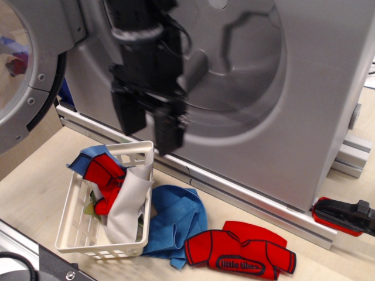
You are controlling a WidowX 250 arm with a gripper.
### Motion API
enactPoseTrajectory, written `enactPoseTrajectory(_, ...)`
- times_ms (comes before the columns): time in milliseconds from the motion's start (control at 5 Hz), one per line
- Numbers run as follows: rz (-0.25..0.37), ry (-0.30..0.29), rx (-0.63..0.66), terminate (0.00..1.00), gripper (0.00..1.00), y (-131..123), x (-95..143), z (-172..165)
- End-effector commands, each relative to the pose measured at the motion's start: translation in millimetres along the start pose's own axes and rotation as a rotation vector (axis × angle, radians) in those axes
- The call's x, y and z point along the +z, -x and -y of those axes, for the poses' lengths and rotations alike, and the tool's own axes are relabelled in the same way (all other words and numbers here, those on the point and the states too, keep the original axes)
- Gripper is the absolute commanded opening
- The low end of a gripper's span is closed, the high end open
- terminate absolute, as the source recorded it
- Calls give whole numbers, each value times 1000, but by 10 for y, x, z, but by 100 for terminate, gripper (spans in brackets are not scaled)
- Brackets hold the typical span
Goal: Put clothes in laundry machine
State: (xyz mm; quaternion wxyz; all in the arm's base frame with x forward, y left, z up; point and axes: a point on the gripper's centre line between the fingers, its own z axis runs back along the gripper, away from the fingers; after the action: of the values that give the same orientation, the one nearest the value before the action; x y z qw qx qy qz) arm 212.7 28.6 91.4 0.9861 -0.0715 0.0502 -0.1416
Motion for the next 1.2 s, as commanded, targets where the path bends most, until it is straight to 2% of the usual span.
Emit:
enactPoseTrajectory(0, 34, -88, -308, 0, 100, 130, 89, -578)
enactPoseTrajectory(200, 137, -193, -385, 0, 100, 198, 71, -725)
enactPoseTrajectory(400, 205, -200, -377, 0, 100, 219, 12, -858)
enactPoseTrajectory(600, 195, -188, -311, 0, 100, 229, -146, -921)
enactPoseTrajectory(800, 155, -167, -321, 0, 100, 164, -365, -995)
enactPoseTrajectory(1000, 79, -132, -334, 0, 100, 149, -593, -1032)
